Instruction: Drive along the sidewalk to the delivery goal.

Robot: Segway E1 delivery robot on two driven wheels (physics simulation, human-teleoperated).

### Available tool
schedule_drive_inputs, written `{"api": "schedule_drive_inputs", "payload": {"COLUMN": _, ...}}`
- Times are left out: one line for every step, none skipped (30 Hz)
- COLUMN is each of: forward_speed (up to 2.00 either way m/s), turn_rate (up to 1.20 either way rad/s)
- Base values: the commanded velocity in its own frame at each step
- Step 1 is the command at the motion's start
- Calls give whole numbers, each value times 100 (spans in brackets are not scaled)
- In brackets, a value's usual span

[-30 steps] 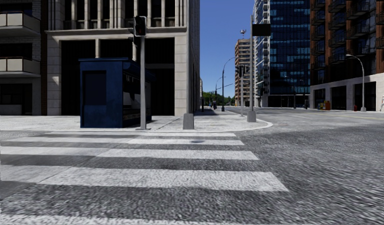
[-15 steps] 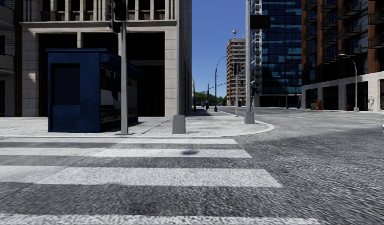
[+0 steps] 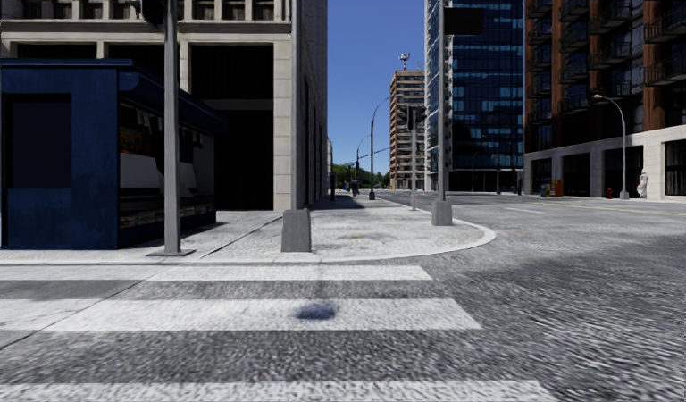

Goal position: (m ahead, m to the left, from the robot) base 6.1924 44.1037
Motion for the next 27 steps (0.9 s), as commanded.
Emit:
{"api": "schedule_drive_inputs", "payload": {"forward_speed": 200, "turn_rate": 0}}
{"api": "schedule_drive_inputs", "payload": {"forward_speed": 200, "turn_rate": 0}}
{"api": "schedule_drive_inputs", "payload": {"forward_speed": 200, "turn_rate": 0}}
{"api": "schedule_drive_inputs", "payload": {"forward_speed": 200, "turn_rate": 0}}
{"api": "schedule_drive_inputs", "payload": {"forward_speed": 200, "turn_rate": 0}}
{"api": "schedule_drive_inputs", "payload": {"forward_speed": 200, "turn_rate": 0}}
{"api": "schedule_drive_inputs", "payload": {"forward_speed": 200, "turn_rate": 0}}
{"api": "schedule_drive_inputs", "payload": {"forward_speed": 200, "turn_rate": 0}}
{"api": "schedule_drive_inputs", "payload": {"forward_speed": 200, "turn_rate": 0}}
{"api": "schedule_drive_inputs", "payload": {"forward_speed": 200, "turn_rate": -28}}
{"api": "schedule_drive_inputs", "payload": {"forward_speed": 200, "turn_rate": -42}}
{"api": "schedule_drive_inputs", "payload": {"forward_speed": 200, "turn_rate": -42}}
{"api": "schedule_drive_inputs", "payload": {"forward_speed": 200, "turn_rate": -51}}
{"api": "schedule_drive_inputs", "payload": {"forward_speed": 200, "turn_rate": -48}}
{"api": "schedule_drive_inputs", "payload": {"forward_speed": 200, "turn_rate": -30}}
{"api": "schedule_drive_inputs", "payload": {"forward_speed": 200, "turn_rate": -30}}
{"api": "schedule_drive_inputs", "payload": {"forward_speed": 200, "turn_rate": -24}}
{"api": "schedule_drive_inputs", "payload": {"forward_speed": 200, "turn_rate": -23}}
{"api": "schedule_drive_inputs", "payload": {"forward_speed": 200, "turn_rate": -23}}
{"api": "schedule_drive_inputs", "payload": {"forward_speed": 200, "turn_rate": -23}}
{"api": "schedule_drive_inputs", "payload": {"forward_speed": 200, "turn_rate": -22}}
{"api": "schedule_drive_inputs", "payload": {"forward_speed": 200, "turn_rate": -22}}
{"api": "schedule_drive_inputs", "payload": {"forward_speed": 200, "turn_rate": -22}}
{"api": "schedule_drive_inputs", "payload": {"forward_speed": 200, "turn_rate": -22}}
{"api": "schedule_drive_inputs", "payload": {"forward_speed": 200, "turn_rate": -22}}
{"api": "schedule_drive_inputs", "payload": {"forward_speed": 200, "turn_rate": -22}}
{"api": "schedule_drive_inputs", "payload": {"forward_speed": 200, "turn_rate": -22}}
